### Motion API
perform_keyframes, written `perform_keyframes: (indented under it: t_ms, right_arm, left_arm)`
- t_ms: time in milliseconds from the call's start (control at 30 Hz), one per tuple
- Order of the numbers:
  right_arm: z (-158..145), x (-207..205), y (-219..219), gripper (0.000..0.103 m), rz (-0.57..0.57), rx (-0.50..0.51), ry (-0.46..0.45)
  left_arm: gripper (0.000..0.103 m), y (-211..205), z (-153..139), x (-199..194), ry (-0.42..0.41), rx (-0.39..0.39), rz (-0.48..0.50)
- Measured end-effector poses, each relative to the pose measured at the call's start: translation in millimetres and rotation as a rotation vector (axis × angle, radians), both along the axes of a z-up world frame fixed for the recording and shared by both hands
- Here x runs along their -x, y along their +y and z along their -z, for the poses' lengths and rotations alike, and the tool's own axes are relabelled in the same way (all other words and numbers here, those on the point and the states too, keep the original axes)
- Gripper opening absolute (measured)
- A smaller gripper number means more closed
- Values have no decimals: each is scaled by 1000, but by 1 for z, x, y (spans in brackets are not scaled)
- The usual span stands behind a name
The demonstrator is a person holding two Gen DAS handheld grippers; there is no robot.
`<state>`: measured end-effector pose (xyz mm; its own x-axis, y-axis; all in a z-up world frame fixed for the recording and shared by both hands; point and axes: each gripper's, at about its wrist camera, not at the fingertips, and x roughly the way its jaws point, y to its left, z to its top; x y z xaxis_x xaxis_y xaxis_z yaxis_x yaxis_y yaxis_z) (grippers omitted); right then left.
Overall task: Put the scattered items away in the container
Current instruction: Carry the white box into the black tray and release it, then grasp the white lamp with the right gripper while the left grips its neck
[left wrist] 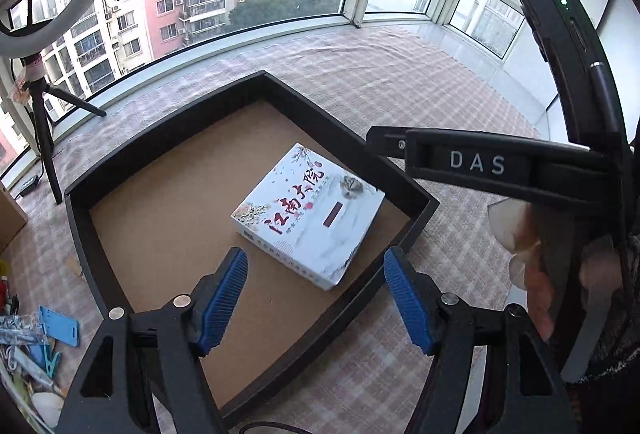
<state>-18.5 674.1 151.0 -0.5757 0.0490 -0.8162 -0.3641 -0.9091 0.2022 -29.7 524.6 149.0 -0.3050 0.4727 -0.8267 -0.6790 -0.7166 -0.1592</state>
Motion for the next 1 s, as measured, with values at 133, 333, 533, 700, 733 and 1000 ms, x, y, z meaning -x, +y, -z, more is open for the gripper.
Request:
perform_keyframes:
  t_ms: [133,333,533,700,733,1000]
  right_arm:
    - [-2,5,-17,61,-29,-20,21]
    - [-6,21,-69,61,-139,4,51]
    - [-13,37,-132,61,-276,29,115]
    - [-15,45,-190,61,-400,22,151]
    - [-14,46,-201,61,-429,17,148]
    - [2,51,-289,61,-660,40,85]
  left_arm:
    - [69,-30,-5,6,-6,-15,-53]
    - [69,-92,-18,14,39,-18,-142]
    - [69,-179,-22,20,69,-9,-292]
    - [69,-268,-11,11,63,18,-456]
    - [69,-286,-7,7,64,30,-494]
    - [69,-416,15,-40,28,74,-761]
